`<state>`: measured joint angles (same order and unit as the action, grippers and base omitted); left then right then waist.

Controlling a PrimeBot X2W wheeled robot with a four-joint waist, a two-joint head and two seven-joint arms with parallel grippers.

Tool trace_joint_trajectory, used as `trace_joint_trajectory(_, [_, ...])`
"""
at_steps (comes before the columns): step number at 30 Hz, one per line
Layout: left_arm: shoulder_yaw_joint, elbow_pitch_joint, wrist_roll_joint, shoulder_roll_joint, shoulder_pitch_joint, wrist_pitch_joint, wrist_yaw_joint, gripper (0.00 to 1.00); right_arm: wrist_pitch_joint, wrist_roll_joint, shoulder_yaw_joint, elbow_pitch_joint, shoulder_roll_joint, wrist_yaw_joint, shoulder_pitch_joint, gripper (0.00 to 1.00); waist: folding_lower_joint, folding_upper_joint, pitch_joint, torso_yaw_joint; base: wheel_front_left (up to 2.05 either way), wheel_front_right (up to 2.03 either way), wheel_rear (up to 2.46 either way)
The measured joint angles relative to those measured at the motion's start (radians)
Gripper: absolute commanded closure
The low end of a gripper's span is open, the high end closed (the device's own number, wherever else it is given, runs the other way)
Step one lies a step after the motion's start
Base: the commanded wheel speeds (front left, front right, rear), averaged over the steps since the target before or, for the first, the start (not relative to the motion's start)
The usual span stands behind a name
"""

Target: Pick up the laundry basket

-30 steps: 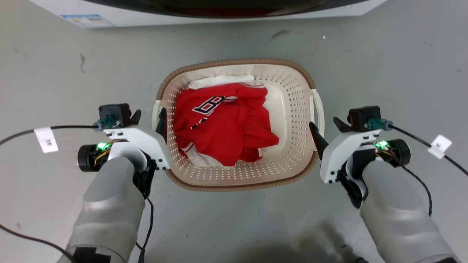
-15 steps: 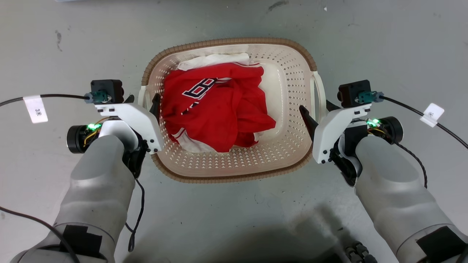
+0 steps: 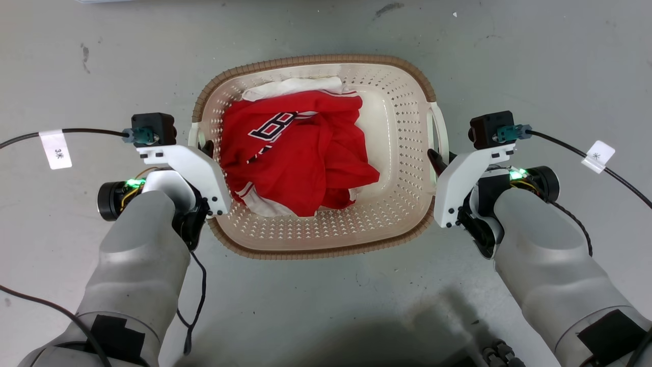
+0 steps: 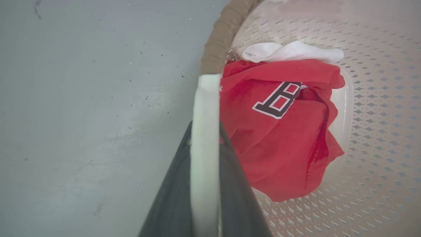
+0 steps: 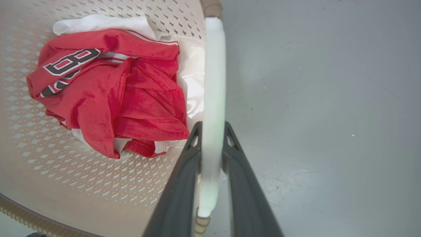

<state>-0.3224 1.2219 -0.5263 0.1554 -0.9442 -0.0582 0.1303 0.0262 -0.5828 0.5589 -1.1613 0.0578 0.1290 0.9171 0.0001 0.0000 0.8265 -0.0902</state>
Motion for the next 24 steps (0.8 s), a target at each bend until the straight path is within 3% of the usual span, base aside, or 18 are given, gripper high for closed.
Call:
trace_joint_trajectory(12, [-0.075,-0.005,-0.092,0.014,0.018,0.038,-0.002,1.0,-0.03,-0.094,0.081,-0.023,0.003,-0.001,0.005,1.0,0.0,0.0,-0.043,-0.004,0.0,0.0,0.0])
trace_joint_trajectory(24, [-0.138,0.016,-0.173,-0.007,0.038,0.15,-0.007,1.0,-0.12,-0.171,0.111,-0.075,0.008,-0.005,0.007,1.0,-0.0001,0.0,-0.2,0.009,0.0,0.0,0.0])
